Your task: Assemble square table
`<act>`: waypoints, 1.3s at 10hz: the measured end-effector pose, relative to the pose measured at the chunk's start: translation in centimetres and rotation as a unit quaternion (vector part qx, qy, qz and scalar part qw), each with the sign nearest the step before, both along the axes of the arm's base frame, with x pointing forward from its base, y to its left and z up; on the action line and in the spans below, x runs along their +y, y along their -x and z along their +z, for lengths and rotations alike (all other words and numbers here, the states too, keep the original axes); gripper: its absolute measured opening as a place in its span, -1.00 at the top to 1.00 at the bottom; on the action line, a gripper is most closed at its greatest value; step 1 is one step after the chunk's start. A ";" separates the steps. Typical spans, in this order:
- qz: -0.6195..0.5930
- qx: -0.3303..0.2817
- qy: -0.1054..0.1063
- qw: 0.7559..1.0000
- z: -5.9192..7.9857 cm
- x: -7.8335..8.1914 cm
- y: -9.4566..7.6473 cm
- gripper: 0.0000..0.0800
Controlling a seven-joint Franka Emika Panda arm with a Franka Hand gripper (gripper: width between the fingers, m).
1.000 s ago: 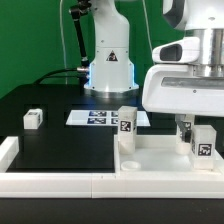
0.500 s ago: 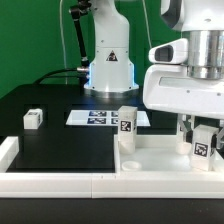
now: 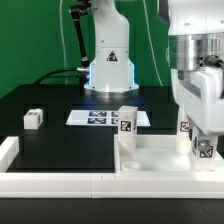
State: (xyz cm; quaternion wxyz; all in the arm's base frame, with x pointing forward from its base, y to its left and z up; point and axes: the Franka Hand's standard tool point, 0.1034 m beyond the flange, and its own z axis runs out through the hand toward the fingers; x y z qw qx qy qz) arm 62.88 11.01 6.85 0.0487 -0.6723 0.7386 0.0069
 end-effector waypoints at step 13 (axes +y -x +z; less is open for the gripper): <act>0.639 -0.037 0.099 0.762 -0.1 0.5 -0.5 -0.62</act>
Offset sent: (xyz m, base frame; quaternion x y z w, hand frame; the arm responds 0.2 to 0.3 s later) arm -0.0059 0.0119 -0.0036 0.0002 0.0147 -0.3376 0.9412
